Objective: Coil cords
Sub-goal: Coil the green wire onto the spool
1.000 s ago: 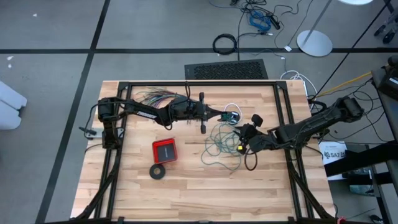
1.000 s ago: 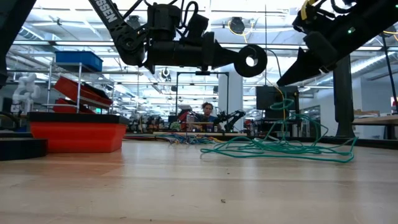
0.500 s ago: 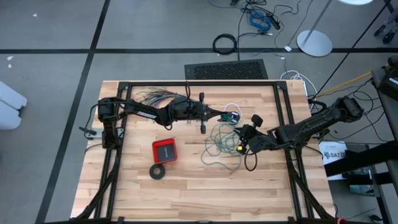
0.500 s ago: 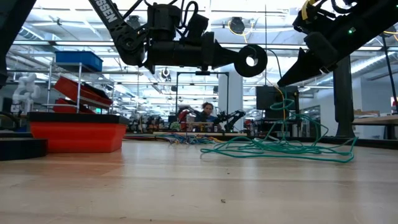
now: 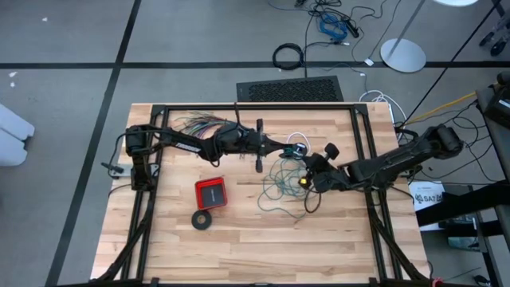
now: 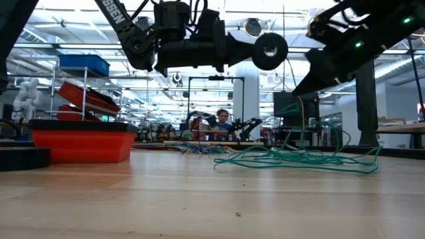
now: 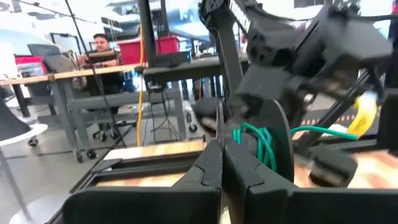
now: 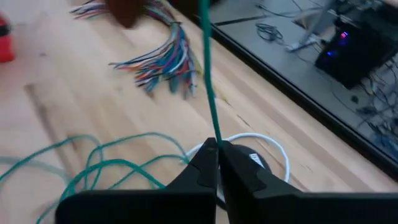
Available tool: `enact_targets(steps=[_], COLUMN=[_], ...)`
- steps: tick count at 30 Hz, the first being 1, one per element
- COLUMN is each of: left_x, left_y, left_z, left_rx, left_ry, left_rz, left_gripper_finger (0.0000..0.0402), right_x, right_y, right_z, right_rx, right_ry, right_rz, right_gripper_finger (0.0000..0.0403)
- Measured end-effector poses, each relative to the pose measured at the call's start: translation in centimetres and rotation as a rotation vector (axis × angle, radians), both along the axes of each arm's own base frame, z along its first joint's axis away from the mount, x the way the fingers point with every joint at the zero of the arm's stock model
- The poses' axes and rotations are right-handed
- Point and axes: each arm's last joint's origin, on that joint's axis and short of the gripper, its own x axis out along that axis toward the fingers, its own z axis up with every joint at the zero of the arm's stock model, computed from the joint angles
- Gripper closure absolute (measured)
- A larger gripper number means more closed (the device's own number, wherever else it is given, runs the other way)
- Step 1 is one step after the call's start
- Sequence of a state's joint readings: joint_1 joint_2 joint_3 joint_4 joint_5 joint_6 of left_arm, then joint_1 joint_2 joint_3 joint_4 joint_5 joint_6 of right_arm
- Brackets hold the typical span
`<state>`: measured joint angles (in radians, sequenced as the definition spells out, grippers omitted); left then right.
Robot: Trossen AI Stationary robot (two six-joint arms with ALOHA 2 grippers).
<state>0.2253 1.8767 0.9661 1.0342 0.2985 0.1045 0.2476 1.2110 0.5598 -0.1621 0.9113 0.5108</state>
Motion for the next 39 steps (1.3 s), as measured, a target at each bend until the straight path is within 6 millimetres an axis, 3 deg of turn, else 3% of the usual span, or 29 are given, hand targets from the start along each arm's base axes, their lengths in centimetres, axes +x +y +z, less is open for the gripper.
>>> enact_targets(steps=[4,8,16,25,39], left_x=[0.0,0.2,0.5,1.0,1.3], left_y=[-0.3,-0.7,-2.6,-4.1,-4.1], left_z=[0.4,0.4,0.5,-0.8,-1.8], left_rx=[-0.013,0.003,0.163,0.336,0.508], left_ry=[-0.038,-0.046,-0.039,0.005,0.035], left_rz=[0.014,0.14,0.322,0.4,0.507], left_gripper_finger=[0.0402,0.0402,0.0402,0.0402,0.0402], right_x=[1.1,2.5,4.2,4.9,5.2], right_y=[-0.9,-1.8,-3.2,-4.2,-4.3], right_z=[-0.3,-0.6,-1.0,-0.2,0.2], right_rx=[0.035,0.06,0.093,0.126,0.176], right_ry=[-0.051,-0.111,-0.211,-0.309,-0.38], right_rz=[-0.031,-0.033,-0.035,0.012,0.042], right_gripper_finger=[0.0403,0.0403,0.0403,0.0403,0.0403])
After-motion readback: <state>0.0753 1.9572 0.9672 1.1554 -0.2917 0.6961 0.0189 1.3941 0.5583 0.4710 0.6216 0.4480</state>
